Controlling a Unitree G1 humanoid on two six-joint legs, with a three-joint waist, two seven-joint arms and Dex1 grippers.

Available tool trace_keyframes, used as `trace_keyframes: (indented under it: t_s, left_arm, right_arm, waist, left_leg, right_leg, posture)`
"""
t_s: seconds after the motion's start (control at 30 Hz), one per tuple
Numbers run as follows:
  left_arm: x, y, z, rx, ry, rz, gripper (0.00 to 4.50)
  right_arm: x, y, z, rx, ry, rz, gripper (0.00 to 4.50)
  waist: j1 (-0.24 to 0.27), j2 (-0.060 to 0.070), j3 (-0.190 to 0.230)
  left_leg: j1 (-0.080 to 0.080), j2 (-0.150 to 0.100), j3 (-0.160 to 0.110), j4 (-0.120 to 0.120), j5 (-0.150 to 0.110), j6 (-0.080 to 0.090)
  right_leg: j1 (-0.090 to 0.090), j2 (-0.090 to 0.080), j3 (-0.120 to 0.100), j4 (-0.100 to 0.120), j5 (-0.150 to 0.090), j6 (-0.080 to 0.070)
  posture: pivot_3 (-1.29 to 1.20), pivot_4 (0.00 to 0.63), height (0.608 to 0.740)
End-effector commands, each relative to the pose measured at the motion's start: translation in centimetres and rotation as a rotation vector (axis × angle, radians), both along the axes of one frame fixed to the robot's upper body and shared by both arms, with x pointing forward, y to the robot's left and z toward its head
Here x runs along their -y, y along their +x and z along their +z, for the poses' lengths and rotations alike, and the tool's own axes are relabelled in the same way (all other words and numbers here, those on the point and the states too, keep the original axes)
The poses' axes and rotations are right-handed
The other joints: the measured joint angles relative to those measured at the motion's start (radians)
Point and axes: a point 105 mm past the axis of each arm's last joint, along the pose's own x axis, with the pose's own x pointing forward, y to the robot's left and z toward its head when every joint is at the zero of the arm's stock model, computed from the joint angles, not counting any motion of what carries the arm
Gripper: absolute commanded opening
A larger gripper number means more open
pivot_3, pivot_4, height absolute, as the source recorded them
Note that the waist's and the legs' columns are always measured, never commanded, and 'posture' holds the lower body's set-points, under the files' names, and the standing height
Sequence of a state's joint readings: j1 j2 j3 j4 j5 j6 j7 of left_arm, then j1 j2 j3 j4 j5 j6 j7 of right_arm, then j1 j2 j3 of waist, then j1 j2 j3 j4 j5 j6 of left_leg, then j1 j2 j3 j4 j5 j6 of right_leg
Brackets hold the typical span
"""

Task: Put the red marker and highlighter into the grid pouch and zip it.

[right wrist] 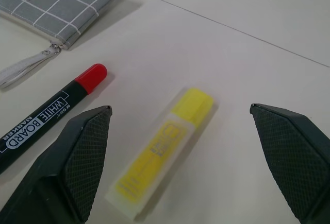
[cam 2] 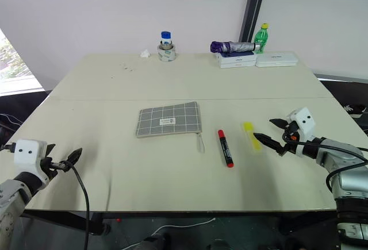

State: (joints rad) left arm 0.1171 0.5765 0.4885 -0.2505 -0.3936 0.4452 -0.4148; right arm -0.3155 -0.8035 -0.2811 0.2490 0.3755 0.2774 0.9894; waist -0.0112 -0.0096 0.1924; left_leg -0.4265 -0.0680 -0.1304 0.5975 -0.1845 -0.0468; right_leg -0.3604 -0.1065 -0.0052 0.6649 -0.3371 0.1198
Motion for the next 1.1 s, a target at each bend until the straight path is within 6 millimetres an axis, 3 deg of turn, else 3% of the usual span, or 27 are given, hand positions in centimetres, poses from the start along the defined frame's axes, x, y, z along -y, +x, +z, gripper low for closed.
trace_keyframes:
  t_s: [0.03,0.47,0.83,0.93,1.1]
  left_arm:
    - [0.2,-0.2,1.4,0.049,0.007,-0.015,4.5]
    - [0.5,-0.1,1.3,0.051,0.018,-0.027,4.5]
    - [3.2,1.9,1.4,0.072,0.226,-0.18,4.5]
    - [3.8,2.9,1.6,0.087,0.324,-0.229,4.5]
    - [4.7,5.1,1.9,0.127,0.549,-0.3,4.5]
  right_arm:
    - [-0.1,-0.1,1.1,0.05,-0.004,0.008,4.46]
    - [-0.6,0.4,1.3,0.066,-0.001,0.003,4.46]
    - [-7.8,1.9,3.7,0.162,0.029,0.129,4.46]
    - [-9.1,3.0,3.1,0.144,-0.011,0.096,3.6]
    - [-11.9,4.9,2.6,0.132,-0.054,0.063,1.01]
  waist:
    - [0.0,0.0,0.0]
    - [-0.001,0.0,0.0]
    - [0.001,0.0,0.0]
    - [0.0,0.0,0.0]
    - [-0.002,0.0,0.0]
  left_leg:
    - [0.0,0.0,0.0,0.0,0.0,0.0]
    - [0.0,0.0,0.0,0.0,0.0,0.0]
    - [0.0,0.001,0.001,0.0,0.0,0.0]
    - [0.0,0.001,0.001,0.0,0.0,0.0]
    - [0.0,0.001,0.001,-0.002,0.001,-0.001]
  right_leg:
    - [0.0,0.0,0.0,0.0,0.0,0.0]
    - [0.0,0.0,0.0,0.0,0.0,0.0]
    - [0.0,0.001,0.001,0.0,0.0,0.0]
    - [-0.001,0.001,0.001,0.0,0.0,0.0]
    - [-0.002,0.002,0.001,0.001,0.0,0.0]
  posture:
    - [0.0,0.15,0.74]
    - [0.0,0.15,0.74]
    - [0.0,0.15,0.74]
    - [0.0,0.15,0.74]
    - [0.0,0.15,0.74]
